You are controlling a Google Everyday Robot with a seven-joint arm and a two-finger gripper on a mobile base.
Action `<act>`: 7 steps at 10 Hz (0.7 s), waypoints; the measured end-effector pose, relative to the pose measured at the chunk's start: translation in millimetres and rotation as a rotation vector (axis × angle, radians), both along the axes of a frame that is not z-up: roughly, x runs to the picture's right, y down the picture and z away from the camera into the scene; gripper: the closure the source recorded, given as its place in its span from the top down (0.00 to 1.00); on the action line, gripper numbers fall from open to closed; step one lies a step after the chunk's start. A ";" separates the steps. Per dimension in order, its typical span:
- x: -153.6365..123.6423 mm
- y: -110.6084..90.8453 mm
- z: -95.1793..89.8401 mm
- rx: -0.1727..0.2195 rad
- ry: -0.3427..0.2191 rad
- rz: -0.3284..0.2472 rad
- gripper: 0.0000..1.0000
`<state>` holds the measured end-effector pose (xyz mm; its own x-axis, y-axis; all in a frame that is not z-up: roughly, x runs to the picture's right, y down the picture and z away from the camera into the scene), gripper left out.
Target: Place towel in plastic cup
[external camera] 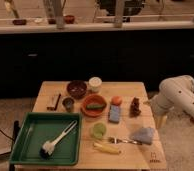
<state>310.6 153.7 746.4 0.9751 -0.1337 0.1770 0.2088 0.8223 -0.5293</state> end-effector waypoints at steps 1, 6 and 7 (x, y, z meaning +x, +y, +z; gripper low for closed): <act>-0.5 6.6 1.6 0.000 -0.005 0.012 0.80; -20.3 43.5 21.7 -0.049 -0.055 0.029 0.80; -22.2 47.0 23.9 -0.056 -0.059 0.030 0.80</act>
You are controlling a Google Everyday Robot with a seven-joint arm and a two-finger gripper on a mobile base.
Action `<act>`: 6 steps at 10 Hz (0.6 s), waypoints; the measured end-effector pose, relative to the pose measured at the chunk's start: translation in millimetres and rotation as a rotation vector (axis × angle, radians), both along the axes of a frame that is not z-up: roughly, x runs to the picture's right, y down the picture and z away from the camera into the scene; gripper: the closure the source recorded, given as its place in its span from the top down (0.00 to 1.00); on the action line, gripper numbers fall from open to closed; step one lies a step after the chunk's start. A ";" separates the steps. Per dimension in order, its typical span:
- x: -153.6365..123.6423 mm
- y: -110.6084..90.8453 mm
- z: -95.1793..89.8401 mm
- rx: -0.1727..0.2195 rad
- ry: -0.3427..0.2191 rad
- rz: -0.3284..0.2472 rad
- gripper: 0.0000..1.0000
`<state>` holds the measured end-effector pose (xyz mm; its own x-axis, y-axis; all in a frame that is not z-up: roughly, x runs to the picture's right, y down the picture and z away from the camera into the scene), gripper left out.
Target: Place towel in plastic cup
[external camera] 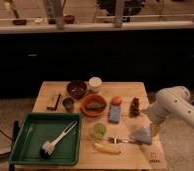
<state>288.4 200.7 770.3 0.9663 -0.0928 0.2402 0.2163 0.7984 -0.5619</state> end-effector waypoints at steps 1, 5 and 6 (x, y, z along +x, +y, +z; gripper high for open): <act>-4.2 6.6 4.1 -0.014 -0.006 0.006 0.80; -0.3 31.9 10.8 -0.049 0.018 0.049 0.80; 1.8 37.6 12.4 -0.055 0.024 0.061 0.80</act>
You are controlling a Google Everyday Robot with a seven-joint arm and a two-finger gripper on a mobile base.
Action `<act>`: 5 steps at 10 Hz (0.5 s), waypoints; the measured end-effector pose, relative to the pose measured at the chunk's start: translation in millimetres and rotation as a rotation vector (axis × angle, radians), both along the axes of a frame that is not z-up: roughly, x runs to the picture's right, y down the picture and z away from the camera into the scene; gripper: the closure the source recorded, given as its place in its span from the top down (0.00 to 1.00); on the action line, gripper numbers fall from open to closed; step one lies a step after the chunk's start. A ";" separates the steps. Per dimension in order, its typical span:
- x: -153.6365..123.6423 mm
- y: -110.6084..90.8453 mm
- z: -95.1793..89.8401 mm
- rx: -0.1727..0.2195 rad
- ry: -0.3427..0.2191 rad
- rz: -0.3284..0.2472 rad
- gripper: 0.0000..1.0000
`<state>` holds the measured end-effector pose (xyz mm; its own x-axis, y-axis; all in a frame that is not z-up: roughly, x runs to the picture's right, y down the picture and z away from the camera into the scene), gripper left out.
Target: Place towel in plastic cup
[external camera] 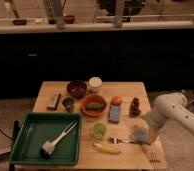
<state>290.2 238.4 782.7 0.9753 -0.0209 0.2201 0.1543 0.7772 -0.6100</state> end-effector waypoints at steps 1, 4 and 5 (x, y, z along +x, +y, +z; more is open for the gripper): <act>2.0 3.9 1.0 -0.003 0.004 0.010 0.80; 7.2 19.0 7.6 -0.010 0.009 0.033 0.80; 7.9 23.9 11.2 -0.012 0.008 0.037 0.80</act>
<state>298.1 262.2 794.0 0.9771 0.0179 0.2120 0.1204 0.7751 -0.6202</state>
